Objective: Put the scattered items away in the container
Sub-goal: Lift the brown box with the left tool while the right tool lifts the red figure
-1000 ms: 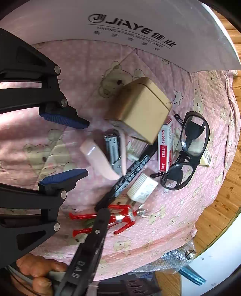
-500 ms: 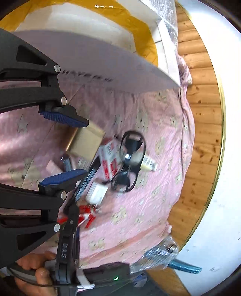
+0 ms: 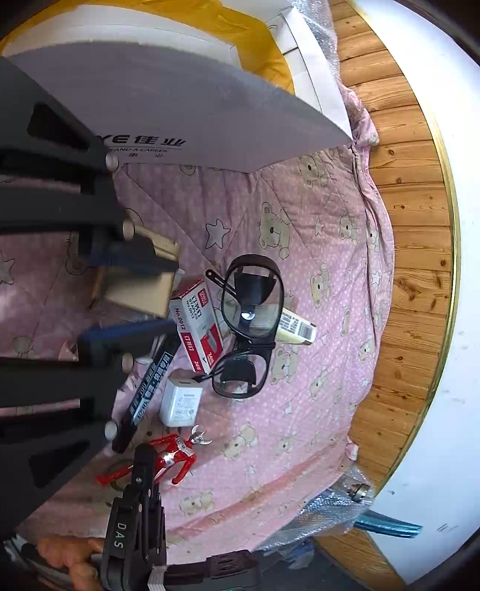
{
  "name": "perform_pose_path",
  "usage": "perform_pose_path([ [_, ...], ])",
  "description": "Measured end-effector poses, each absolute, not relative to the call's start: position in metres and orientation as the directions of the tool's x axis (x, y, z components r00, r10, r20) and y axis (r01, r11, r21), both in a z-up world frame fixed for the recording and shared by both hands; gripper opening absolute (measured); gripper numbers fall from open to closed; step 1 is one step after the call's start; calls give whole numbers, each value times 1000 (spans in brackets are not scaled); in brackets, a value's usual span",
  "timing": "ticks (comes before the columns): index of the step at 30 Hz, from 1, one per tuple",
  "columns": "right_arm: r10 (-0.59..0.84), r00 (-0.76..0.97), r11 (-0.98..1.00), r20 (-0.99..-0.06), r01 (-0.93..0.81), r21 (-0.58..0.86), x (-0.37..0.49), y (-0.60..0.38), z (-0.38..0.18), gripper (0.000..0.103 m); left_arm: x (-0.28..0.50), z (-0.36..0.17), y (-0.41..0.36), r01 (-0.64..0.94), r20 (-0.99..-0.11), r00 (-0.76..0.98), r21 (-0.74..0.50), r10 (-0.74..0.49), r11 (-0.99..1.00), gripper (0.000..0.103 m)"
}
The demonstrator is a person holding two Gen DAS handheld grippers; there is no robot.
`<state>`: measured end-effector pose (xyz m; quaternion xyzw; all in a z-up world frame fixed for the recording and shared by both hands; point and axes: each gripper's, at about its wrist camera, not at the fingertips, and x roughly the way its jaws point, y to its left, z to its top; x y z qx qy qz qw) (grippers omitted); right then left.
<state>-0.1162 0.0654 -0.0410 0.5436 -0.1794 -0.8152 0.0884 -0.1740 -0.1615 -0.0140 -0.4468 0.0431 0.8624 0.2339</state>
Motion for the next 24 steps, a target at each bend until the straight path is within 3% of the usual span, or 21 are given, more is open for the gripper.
perform_pose_path([
  [2,-340,-399,-919,-852,-48,390,-120,63,-39,13,-176,-14,-165,-423,-791,-483,-166,376,-891,16],
  [4,-342,-396,-919,-852,-49,392,-124,60,-42,13,-174,-15,-169,-417,-791,-484,-168,375,-893,22],
  [6,-346,-391,-917,-853,-53,396,-129,58,-46,14,-173,-16,-171,-411,-795,-494,-142,351,-900,45],
  [11,-356,-371,-910,-858,-70,408,-142,54,-60,16,-168,-14,-170,-446,-773,-522,-113,361,-888,67],
  [16,-361,-367,-910,-858,-65,410,-159,44,-70,16,-169,-35,-155,-506,-806,-461,-105,372,-856,67],
  [17,-362,-366,-910,-857,-63,411,-163,41,-70,16,-169,-38,-154,-507,-811,-448,-116,376,-854,65],
  [18,-362,-366,-910,-857,-62,411,-167,39,-71,16,-167,-37,-155,-507,-806,-444,-134,391,-851,54],
  [23,-371,-367,-908,-853,-52,416,-182,30,-74,17,-171,-39,-167,-435,-807,-422,-221,414,-873,54],
  [24,-377,-374,-904,-848,-51,424,-185,29,-74,26,-171,-40,-167,-430,-805,-426,-222,413,-875,55],
])
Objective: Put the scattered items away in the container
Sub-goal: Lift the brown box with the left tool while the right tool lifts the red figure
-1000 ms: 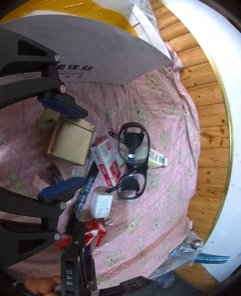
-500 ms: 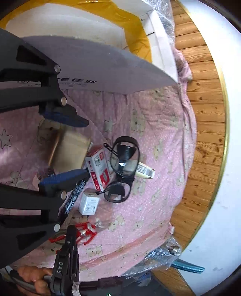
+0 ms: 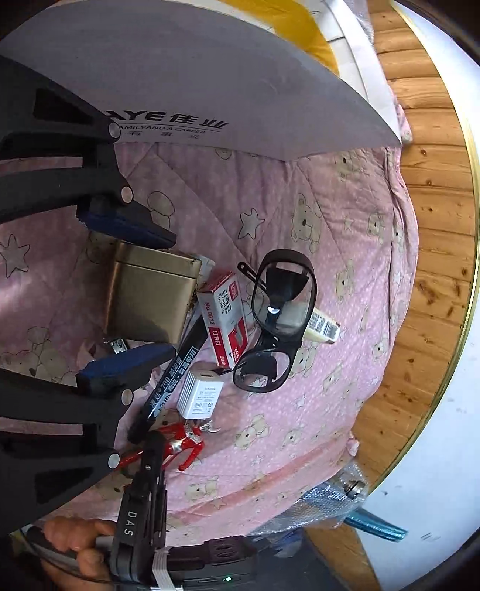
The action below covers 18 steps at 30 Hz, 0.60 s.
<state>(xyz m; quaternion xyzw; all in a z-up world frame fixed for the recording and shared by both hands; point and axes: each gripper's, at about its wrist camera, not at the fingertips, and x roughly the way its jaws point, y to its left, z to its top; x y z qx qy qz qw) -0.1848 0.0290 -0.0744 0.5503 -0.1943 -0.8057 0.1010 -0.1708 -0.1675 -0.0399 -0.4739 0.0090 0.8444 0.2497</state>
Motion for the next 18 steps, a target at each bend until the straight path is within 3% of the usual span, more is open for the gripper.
perform_pose_path([
  [2,-373,-382,-906,-845,-45,420,-195,23,-75,28,-170,-41,-163,-433,-807,-438,-197,396,-880,55],
  [4,-350,-385,-918,-854,-39,394,-192,22,-73,15,-169,-41,-162,-426,-806,-445,-192,390,-884,55],
  [18,-404,-435,-908,-805,79,412,-194,-16,-23,14,-144,3,-192,-354,-737,-512,-288,442,-890,53],
])
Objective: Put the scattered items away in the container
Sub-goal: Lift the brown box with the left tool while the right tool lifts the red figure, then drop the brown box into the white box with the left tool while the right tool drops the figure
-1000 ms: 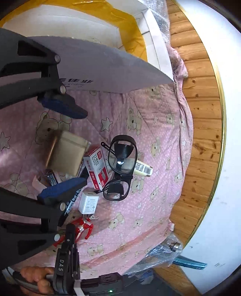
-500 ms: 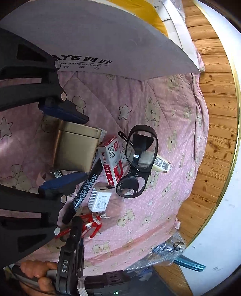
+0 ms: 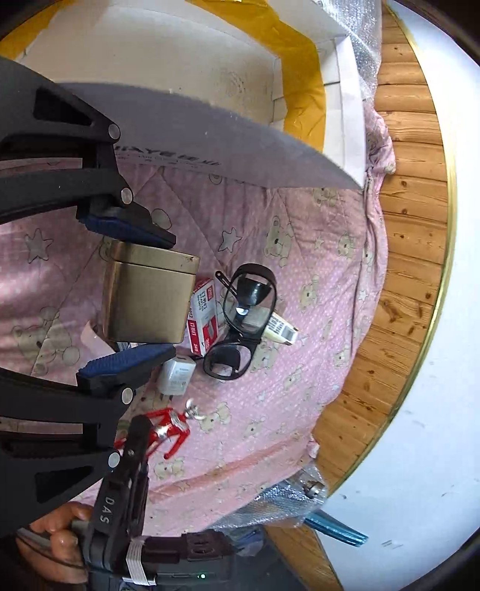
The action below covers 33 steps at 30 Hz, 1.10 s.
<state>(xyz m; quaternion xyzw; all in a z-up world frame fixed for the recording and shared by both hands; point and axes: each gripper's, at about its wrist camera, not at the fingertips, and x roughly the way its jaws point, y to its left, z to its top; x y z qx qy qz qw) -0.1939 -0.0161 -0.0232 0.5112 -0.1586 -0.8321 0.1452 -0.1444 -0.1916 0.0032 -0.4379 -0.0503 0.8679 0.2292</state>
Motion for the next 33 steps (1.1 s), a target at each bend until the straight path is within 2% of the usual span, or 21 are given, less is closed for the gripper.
perform_pose_path([
  [12,-431,-458,-902,-778,193,386,-134,-20,20,14,-127,47,-220,-316,-675,-586,-320,448,-893,53],
  [25,-452,-480,-889,-752,310,337,-126,-68,66,14,-114,81,-278,-237,-599,-670,-388,439,-891,53],
  [33,-471,-479,-875,-740,360,324,-126,-100,84,14,-113,85,-319,-168,-588,-697,-424,412,-890,53],
])
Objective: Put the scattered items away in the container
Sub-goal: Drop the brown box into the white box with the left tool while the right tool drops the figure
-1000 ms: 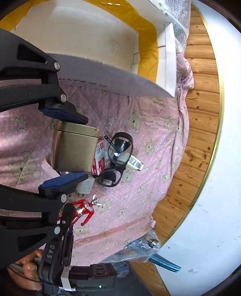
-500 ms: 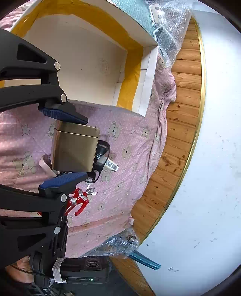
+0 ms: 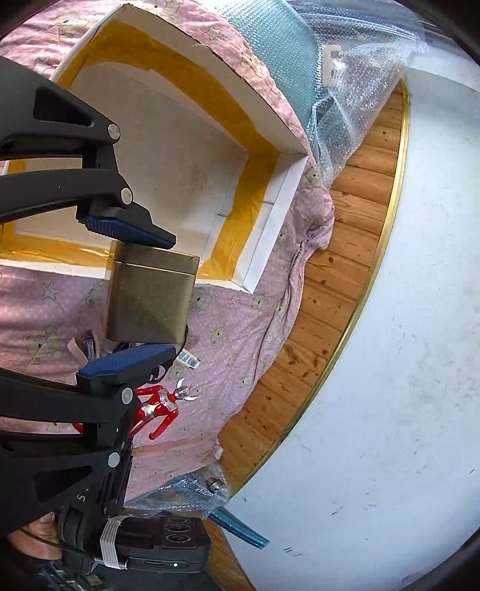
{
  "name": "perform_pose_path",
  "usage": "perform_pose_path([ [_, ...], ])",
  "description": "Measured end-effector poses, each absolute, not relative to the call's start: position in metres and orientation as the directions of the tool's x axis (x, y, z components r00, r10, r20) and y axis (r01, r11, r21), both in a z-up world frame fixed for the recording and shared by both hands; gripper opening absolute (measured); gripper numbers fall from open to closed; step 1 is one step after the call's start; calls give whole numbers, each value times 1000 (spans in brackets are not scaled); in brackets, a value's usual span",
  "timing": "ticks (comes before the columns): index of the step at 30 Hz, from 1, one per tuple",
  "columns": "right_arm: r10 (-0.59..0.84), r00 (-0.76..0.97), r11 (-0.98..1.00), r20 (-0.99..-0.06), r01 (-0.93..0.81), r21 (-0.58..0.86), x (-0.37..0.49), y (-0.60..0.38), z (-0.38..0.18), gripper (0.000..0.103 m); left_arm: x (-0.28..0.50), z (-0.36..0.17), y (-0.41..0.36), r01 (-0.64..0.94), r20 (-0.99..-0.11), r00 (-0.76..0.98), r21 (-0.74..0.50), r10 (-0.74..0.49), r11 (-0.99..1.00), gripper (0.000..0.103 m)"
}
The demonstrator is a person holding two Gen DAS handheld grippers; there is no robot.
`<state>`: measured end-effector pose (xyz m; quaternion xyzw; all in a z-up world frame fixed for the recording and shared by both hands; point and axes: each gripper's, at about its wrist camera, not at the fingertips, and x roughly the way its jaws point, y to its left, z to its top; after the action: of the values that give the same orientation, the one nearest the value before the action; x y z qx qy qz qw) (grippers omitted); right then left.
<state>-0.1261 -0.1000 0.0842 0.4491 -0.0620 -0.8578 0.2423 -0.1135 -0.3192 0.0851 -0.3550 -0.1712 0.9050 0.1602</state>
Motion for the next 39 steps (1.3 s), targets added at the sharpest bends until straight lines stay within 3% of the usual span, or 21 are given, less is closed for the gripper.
perform_pose_path([
  [15,-519,-434,-836,-736,439,331,-138,-164,96,14,-119,70,-377,-65,-598,-708,-476,377,-877,53],
  [30,-572,-386,-778,-724,536,328,-175,-239,94,15,-143,47,-419,82,-676,-682,-452,281,-888,54],
  [32,-593,-379,-758,-711,561,333,-185,-251,87,18,-149,42,-426,115,-689,-675,-451,263,-885,54],
  [34,-546,-419,-798,-726,524,298,-195,-254,75,47,-155,35,-434,148,-703,-666,-453,250,-879,54],
  [39,-535,-370,-810,-759,478,338,-200,-240,51,48,-156,27,-448,169,-714,-650,-468,259,-868,56],
])
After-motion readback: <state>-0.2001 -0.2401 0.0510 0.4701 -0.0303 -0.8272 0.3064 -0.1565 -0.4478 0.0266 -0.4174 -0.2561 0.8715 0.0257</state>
